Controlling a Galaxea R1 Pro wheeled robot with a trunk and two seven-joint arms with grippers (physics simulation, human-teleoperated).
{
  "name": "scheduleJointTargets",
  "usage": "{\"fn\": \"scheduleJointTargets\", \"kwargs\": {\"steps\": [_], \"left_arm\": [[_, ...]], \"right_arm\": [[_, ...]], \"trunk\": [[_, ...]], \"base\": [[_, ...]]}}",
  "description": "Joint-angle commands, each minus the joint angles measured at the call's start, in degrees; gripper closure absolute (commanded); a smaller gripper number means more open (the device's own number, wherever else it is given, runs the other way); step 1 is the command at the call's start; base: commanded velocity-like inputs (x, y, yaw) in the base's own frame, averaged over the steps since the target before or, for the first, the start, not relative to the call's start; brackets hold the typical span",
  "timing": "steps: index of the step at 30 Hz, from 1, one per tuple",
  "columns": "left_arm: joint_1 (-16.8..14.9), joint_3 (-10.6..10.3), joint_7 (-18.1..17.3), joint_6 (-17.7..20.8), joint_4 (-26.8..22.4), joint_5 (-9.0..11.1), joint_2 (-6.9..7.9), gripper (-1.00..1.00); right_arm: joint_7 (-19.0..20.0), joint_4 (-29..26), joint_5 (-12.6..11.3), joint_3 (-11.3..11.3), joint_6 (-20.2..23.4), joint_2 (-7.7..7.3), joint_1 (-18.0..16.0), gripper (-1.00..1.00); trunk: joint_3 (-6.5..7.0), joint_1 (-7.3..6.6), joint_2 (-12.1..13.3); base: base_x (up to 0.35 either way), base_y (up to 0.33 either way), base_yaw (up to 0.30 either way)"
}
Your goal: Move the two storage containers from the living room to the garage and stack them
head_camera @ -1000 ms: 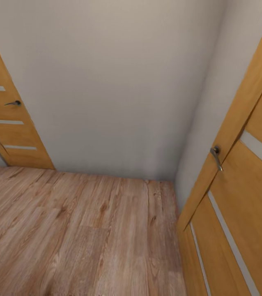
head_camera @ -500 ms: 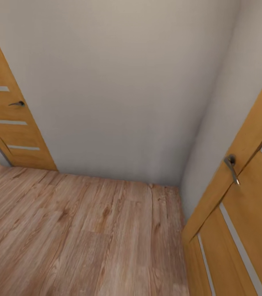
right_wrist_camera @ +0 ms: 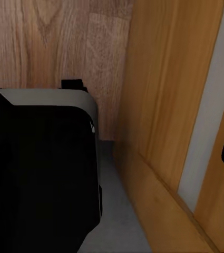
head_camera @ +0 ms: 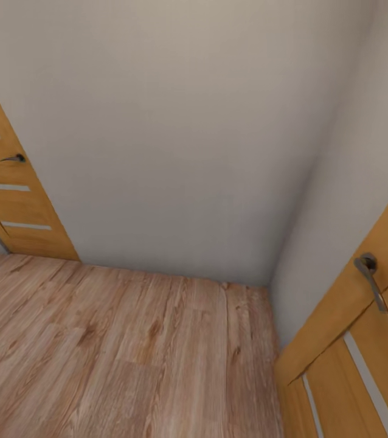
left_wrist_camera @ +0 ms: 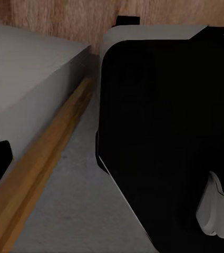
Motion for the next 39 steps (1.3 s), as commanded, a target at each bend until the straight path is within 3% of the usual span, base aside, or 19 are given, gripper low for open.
{"fn": "scheduleJointTargets", "kwargs": {"steps": [1, 19, 34, 39], "left_arm": [[-0.03, -0.51, 0.21, 0.23, -0.04, 0.51, -0.01, -1.00], [-0.03, -0.50, 0.21, 0.27, -0.04, 0.53, -0.01, -1.00], [-0.03, -0.49, 0.22, 0.31, -0.06, 0.54, -0.01, -1.00], [-0.03, -0.50, 0.21, 0.24, -0.05, 0.54, 0.01, -1.00]], "right_arm": [[0.00, 0.16, -0.52, 0.46, -0.24, 0.06, -0.03, -1.00], [0.01, 0.16, -0.52, 0.46, -0.24, 0.06, -0.07, -1.00], [0.01, 0.16, -0.52, 0.46, -0.24, 0.06, -0.04, -1.00], [0.01, 0.16, -0.52, 0.46, -0.24, 0.06, -0.05, -1.00]], "trunk": [[-0.08, 0.05, -0.07], [-0.08, 0.05, -0.07], [-0.08, 0.05, -0.07], [-0.08, 0.05, -0.07]], "base": [[0.321, 0.000, 0.000], [0.304, 0.000, 0.002], [0.022, 0.000, 0.246], [0.225, 0.000, 0.044]]}}
